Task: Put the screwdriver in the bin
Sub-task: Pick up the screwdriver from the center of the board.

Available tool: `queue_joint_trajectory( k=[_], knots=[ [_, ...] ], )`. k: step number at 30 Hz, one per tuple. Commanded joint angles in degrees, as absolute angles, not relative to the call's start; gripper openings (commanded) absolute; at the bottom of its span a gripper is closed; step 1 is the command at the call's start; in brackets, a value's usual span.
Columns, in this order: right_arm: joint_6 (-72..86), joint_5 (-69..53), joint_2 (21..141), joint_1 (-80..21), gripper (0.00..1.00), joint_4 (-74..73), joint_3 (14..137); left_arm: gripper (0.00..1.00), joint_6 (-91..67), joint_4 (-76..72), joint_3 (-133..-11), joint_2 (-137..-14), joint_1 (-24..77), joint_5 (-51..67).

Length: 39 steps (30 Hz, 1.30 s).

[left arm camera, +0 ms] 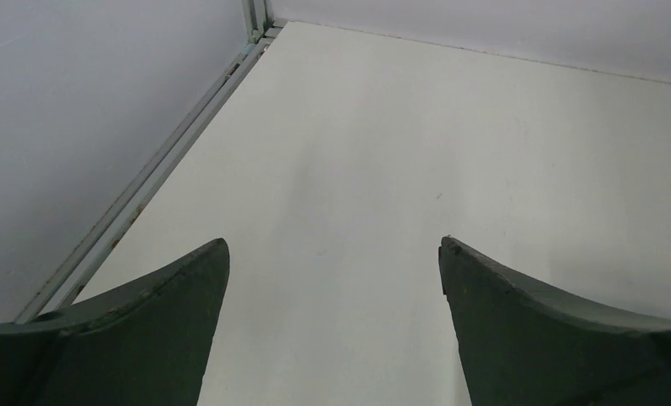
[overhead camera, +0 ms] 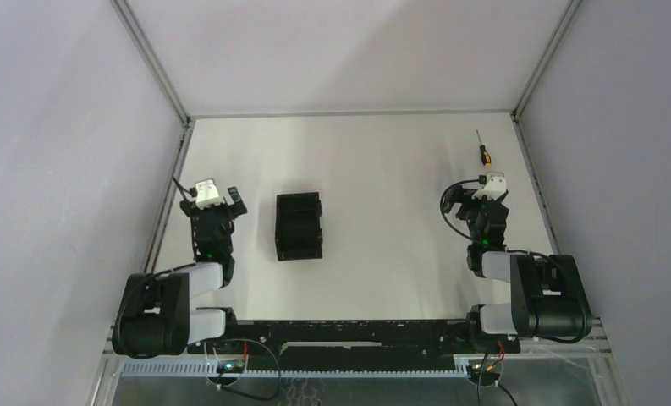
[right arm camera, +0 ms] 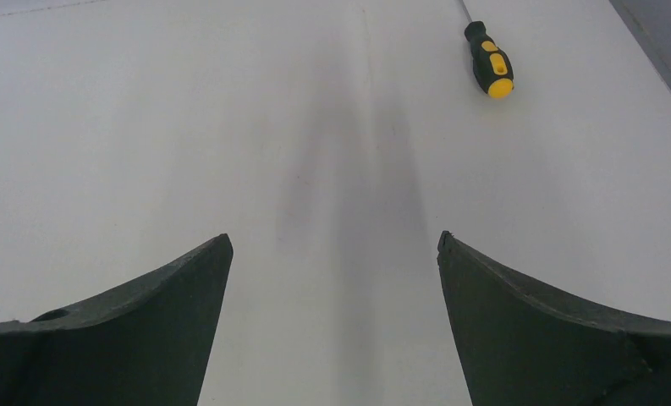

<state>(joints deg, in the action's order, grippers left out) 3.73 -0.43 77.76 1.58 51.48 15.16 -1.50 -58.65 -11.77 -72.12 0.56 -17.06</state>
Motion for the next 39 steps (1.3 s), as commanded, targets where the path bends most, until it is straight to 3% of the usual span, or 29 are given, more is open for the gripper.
queue_joint_trajectory(
  k=[1, 18, 22, 28, 39],
  knots=[
    [3.2, -0.3, 77.8, 1.6, 1.0, 53.9, 15.0, 0.98, -0.8, -60.7, -11.0, -72.1, 0.2, -16.2],
    [2.7, 1.6, 75.8, 0.8, 1.0, 51.0, 16.1, 0.98, -0.8, -60.7, -11.0, -72.1, 0.2, -16.2],
    [1.5, 2.2, 70.3, 0.9, 1.0, 30.7, 25.6, 0.98, -0.8, -60.7, -11.0, -72.1, 0.2, -16.2],
    [-1.2, 3.7, 67.7, 3.0, 1.0, 15.6, 37.1, 0.98, -0.8, -60.7, -11.0, -72.1, 0.2, -16.2],
    [-1.5, 5.1, 83.9, 7.2, 1.0, -9.6, 68.6, 0.98, -0.8, -60.7, -11.0, -72.2, 0.2, -16.2]
  ],
)
